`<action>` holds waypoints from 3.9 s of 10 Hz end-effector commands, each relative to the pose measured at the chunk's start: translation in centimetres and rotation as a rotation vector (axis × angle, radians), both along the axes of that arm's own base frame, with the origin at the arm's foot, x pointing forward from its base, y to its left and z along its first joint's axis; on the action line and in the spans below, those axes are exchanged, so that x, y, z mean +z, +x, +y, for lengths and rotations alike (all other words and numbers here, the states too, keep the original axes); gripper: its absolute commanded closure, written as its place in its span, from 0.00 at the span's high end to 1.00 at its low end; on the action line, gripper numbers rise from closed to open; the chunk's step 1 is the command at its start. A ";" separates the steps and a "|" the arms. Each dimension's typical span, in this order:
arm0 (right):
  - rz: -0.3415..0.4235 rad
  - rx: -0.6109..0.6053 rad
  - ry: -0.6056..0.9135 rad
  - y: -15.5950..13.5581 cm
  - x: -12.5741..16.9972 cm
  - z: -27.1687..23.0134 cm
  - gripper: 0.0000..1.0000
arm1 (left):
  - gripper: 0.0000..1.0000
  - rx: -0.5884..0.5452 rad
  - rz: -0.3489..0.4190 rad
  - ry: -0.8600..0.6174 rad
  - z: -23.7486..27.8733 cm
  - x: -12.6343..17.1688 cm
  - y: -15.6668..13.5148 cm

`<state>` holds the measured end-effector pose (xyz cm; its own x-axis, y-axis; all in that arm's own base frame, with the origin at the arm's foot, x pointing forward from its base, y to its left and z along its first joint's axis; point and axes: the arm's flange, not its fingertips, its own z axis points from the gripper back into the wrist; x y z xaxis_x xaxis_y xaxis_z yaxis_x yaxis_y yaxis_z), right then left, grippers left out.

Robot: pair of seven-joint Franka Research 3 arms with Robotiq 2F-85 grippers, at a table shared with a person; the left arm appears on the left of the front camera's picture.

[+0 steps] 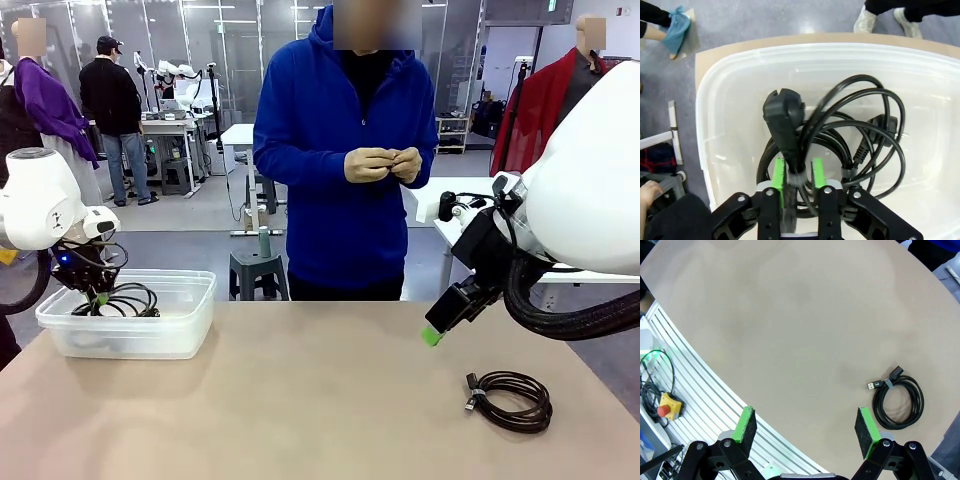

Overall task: Organize and store the cables.
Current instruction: Place the Power Cable into the Organizing box, then place the USB Extension Cable into the Organizing box.

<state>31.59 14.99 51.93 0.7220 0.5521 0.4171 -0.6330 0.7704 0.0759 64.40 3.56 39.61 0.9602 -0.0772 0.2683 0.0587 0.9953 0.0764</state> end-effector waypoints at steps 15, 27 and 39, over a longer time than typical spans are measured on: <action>-0.002 -0.004 0.002 0.1 -0.1 0.0 1.00 | 1.00 -0.012 -0.022 -0.003 -0.8 2.6 -2.0; -0.002 -0.004 0.002 0.1 -0.1 0.0 1.00 | 1.00 -0.289 -0.032 -0.105 -1.9 6.6 -11.2; -0.002 -0.004 0.002 0.1 -0.1 0.0 1.00 | 1.00 -0.794 -0.255 -0.023 -9.2 13.5 -34.1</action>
